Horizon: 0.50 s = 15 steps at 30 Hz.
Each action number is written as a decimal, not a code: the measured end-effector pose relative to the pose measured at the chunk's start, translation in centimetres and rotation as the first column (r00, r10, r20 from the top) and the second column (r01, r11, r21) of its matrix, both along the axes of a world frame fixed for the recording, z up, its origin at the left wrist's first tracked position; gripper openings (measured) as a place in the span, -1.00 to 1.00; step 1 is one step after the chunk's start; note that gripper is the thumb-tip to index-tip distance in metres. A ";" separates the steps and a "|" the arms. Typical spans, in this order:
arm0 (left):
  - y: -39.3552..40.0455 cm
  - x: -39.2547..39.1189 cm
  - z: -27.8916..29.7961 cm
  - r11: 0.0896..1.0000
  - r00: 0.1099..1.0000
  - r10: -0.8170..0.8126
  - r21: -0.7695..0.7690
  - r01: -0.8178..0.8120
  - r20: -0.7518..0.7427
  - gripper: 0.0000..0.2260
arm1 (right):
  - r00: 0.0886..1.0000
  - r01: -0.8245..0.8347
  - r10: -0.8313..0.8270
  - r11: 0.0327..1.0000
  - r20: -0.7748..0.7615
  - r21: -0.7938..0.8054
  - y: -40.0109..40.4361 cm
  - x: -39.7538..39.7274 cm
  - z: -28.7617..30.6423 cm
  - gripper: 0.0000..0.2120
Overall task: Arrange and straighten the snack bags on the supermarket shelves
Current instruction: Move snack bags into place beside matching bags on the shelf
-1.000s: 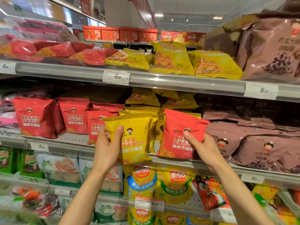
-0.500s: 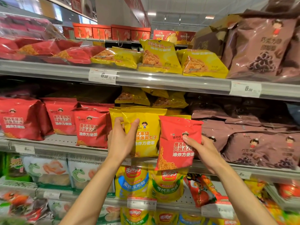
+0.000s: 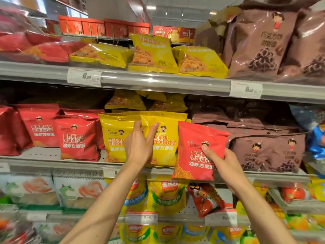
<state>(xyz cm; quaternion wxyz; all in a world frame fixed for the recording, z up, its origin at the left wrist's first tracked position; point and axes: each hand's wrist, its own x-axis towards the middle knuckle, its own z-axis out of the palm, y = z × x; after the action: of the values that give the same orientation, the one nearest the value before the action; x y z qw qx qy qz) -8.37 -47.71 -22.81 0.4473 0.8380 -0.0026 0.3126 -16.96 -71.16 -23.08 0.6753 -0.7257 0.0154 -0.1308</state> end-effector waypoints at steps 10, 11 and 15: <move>-1.9 0.9 -2.1 0.998 0.996 -0.051 0.020 0.053 -0.076 -0.51 | 0.999 0.053 -0.053 0.998 -0.009 0.018 -1.2 -0.4 -0.9 -0.85; -2.0 1.1 -2.1 0.998 0.995 -0.056 0.011 0.057 -0.087 -0.51 | 0.998 0.057 -0.057 0.998 -0.011 0.022 -1.3 -0.3 -1.1 -0.84; -2.7 1.5 -1.9 0.994 0.985 -0.109 -0.005 0.109 -0.135 -0.48 | 0.998 0.052 -0.051 0.998 -0.020 0.035 -1.3 -0.1 -1.1 -0.81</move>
<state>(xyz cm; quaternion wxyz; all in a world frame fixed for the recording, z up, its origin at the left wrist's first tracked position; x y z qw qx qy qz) -6.88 -50.43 -24.68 0.4617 0.8564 -0.0187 0.2303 -17.04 -72.43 -24.19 0.6841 -0.7143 0.0428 -0.1411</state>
